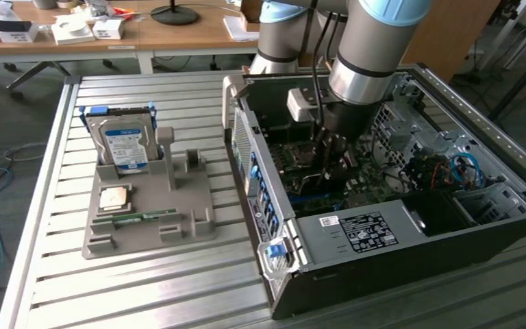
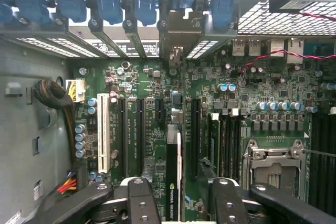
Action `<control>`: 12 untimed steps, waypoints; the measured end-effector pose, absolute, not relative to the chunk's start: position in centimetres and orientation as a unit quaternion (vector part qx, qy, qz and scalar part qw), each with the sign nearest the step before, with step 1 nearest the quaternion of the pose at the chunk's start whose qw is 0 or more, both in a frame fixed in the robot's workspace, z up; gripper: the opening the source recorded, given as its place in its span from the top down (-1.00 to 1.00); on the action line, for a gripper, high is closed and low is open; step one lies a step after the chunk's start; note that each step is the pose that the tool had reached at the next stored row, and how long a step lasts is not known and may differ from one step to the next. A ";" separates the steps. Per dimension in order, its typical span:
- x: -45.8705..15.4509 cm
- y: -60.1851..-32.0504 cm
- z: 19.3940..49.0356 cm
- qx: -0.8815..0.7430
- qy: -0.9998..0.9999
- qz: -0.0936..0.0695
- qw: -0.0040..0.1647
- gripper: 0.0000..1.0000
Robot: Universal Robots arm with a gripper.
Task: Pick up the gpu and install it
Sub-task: 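Insert the gpu into the slot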
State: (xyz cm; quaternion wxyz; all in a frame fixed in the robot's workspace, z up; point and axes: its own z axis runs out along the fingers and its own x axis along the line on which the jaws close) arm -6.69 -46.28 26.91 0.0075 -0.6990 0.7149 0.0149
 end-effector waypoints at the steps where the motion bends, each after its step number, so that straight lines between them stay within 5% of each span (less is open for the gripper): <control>1: -6.7 -46.3 27.0 -0.699 0.715 0.015 0.007 0.09; 12: -6.7 -46.3 27.8 -0.699 0.715 0.015 0.007 0.09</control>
